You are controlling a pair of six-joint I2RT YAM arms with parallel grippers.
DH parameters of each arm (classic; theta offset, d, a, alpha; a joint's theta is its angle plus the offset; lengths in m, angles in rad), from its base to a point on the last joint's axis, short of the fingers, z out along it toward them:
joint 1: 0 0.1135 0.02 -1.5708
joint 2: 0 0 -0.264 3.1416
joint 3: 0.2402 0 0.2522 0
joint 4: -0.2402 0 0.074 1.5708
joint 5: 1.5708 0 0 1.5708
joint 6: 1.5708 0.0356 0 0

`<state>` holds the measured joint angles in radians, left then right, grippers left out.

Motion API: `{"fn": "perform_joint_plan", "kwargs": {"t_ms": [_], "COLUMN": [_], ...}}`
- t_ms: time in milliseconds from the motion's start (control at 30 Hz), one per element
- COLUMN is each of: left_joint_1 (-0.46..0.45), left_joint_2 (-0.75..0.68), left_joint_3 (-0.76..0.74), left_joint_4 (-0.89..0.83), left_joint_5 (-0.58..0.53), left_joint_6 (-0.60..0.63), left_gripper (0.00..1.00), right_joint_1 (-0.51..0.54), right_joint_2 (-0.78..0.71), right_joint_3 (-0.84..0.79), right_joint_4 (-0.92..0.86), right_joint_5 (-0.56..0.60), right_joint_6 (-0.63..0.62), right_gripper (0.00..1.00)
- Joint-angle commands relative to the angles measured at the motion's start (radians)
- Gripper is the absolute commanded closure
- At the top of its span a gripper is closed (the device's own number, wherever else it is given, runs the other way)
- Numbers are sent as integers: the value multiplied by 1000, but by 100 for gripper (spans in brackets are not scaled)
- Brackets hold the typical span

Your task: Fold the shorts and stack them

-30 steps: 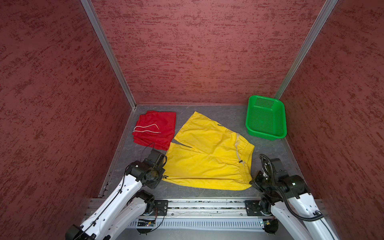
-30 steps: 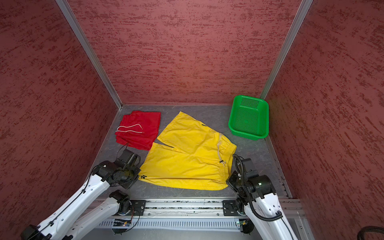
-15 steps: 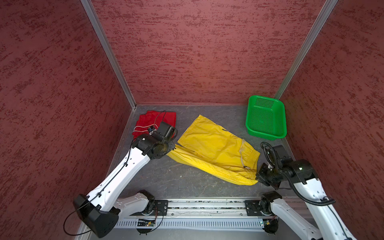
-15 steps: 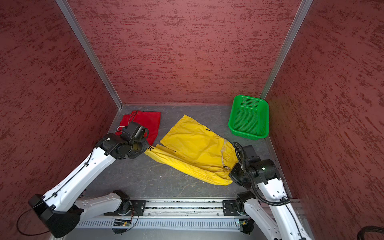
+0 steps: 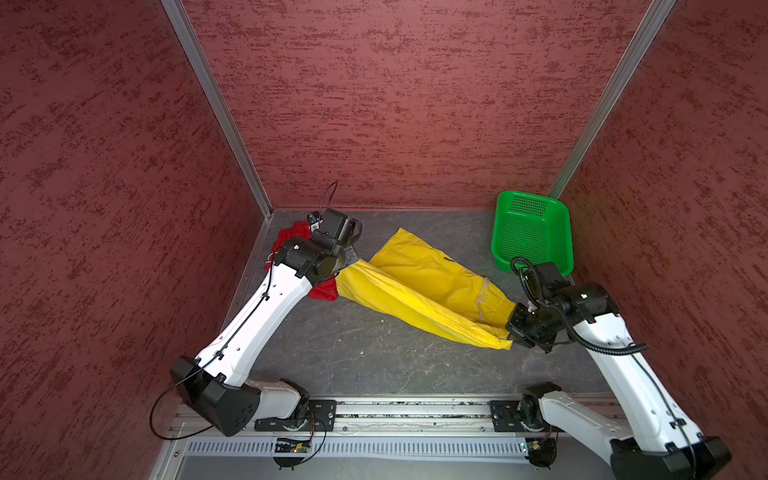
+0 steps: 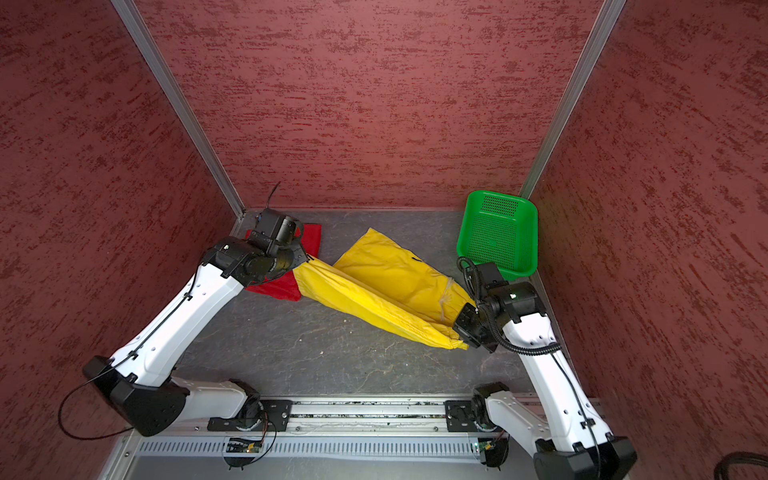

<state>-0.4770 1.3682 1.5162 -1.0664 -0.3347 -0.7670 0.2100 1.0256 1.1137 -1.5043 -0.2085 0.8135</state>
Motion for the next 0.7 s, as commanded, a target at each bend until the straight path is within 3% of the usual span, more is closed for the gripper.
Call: {"fn": "perform_joint_plan", "kwargs": {"t_ms": [0,333,500,667], "left_joint_1": [19,21,20,12], "left_joint_2": [34,127,143,113], "left_joint_3": [58,188,227,215], "left_joint_4": [67,129,143,141], "left_joint_5": [-42,-47,-35,-27], "left_joint_6": [69,174,194,190], "left_gripper": [100,100,100,100], "right_joint_1": [-40,-171,-181,-181], "right_joint_2": [11,113,140,86], "right_joint_3": [12,113,194,162], "right_joint_4": [-11,-63,-82,-83], "right_joint_5": [-39,-45,-59,-110], "right_joint_6": [-57,-205,-211,-174], "right_gripper": [100,100,100,100]}}
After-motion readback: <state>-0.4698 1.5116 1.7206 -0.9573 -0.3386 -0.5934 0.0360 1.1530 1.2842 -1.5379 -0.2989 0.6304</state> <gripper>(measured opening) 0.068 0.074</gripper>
